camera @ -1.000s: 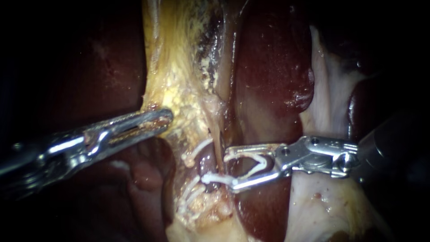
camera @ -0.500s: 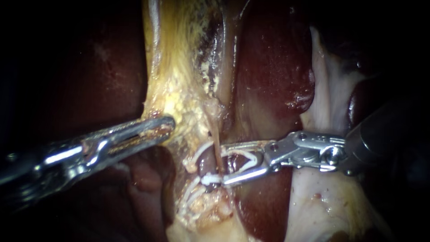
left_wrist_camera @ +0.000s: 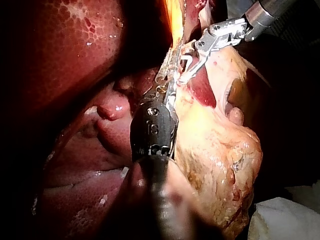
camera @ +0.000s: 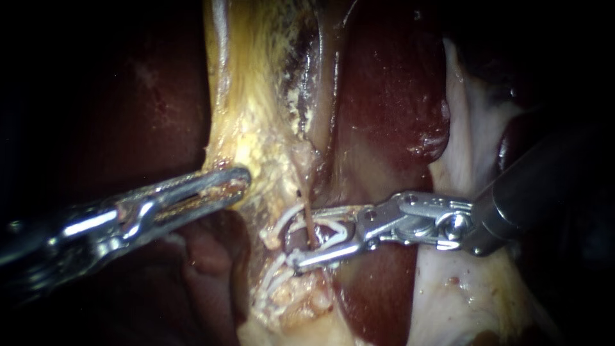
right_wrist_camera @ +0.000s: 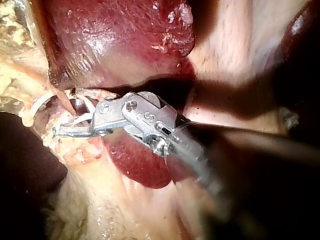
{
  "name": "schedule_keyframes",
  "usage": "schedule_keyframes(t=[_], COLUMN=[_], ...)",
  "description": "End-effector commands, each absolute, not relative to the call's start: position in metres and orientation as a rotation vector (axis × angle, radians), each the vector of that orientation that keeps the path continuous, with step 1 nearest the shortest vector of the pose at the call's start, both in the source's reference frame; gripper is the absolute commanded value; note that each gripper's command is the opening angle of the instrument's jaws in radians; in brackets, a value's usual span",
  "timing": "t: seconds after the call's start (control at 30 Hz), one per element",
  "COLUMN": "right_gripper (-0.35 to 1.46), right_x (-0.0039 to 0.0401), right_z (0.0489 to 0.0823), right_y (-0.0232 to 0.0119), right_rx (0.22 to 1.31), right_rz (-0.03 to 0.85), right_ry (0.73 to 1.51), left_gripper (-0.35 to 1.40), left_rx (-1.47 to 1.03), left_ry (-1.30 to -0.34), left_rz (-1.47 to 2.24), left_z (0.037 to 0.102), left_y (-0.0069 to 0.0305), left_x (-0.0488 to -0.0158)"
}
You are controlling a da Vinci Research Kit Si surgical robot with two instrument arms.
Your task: Clipping second clip right tube
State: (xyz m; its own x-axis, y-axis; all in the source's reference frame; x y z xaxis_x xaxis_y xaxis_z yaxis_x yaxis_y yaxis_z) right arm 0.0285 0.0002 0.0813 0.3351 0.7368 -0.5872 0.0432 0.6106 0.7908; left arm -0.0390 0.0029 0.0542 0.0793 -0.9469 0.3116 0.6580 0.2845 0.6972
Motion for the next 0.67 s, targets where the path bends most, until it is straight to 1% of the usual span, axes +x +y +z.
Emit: schedule_keyframes(t=[0.03, 0.07, 0.13, 0.67], right_gripper=[-0.24, -0.35, -0.35, -0.35], right_x=[0.0284, 0.0284, 0.0284, 0.0284], right_z=[0.0812, 0.0812, 0.0812, 0.0812], right_y=[0.0003, 0.0003, 0.0003, 0.0002], right_rx=[0.832, 0.840, 0.847, 0.844], right_rz=[0.538, 0.549, 0.559, 0.558], right_ry=[1.151, 1.151, 1.147, 1.141], left_gripper=[-0.35, -0.35, -0.35, -0.35], left_rx=[0.429, 0.429, 0.430, 0.430], left_ry=[-0.831, -0.831, -0.831, -0.831], left_rz=[-1.256, -1.256, -1.256, -1.255], left_z=[0.0543, 0.0543, 0.0543, 0.0545], left_y=[0.0029, 0.0029, 0.0029, 0.0030], left_x=[-0.0390, -0.0390, -0.0390, -0.0389])
